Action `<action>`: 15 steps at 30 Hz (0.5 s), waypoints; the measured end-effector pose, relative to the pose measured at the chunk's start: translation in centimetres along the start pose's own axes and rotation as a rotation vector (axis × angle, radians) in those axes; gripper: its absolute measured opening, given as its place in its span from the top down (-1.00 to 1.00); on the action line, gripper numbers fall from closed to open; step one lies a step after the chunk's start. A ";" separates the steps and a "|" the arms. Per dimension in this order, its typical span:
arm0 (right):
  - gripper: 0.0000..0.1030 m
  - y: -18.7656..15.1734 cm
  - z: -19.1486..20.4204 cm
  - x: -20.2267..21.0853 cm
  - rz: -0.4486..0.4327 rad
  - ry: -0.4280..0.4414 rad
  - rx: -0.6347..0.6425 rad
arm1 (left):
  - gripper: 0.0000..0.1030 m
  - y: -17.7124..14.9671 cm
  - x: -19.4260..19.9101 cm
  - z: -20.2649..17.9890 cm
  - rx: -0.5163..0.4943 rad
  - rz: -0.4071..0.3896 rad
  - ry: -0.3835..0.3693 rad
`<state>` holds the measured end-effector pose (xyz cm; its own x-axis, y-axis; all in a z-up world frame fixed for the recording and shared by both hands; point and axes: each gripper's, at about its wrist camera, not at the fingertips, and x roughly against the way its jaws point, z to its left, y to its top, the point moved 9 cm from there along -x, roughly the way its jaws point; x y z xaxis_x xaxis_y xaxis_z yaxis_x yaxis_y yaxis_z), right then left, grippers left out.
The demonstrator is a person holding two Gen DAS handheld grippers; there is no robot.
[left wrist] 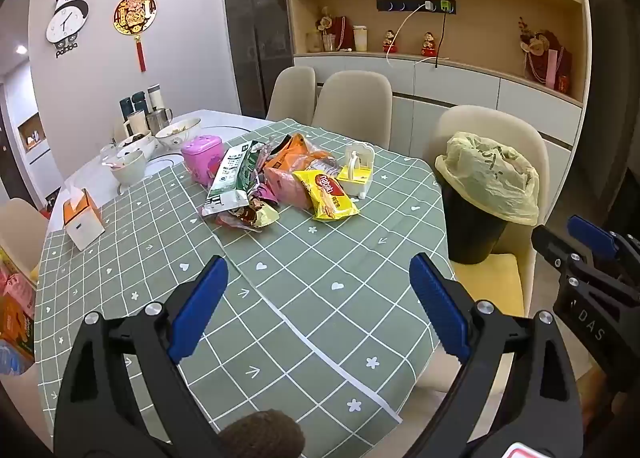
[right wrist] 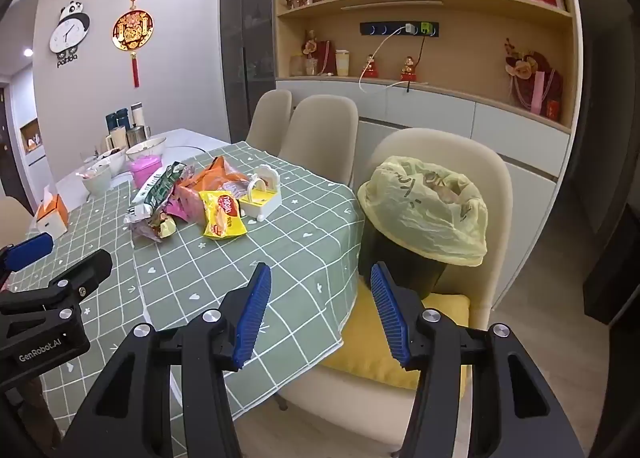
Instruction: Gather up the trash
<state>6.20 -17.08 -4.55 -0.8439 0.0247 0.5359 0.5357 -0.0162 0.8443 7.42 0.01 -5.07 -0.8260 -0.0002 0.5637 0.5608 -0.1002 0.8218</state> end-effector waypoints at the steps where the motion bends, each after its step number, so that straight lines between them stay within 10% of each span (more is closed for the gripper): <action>1: 0.04 0.0 0.0 0.0 0.002 0.005 -0.005 | -0.71 0.0 0.0 0.0 -0.001 0.001 0.002; 15: 0.04 0.1 -0.6 -0.1 -0.006 -0.008 -0.005 | -0.71 0.3 -0.3 -1.1 -0.010 0.007 -0.003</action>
<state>6.30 -17.70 -4.46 -0.8468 0.0328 0.5309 0.5305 -0.0212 0.8474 7.71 -1.13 -5.09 -0.8218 0.0022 0.5698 0.5661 -0.1106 0.8169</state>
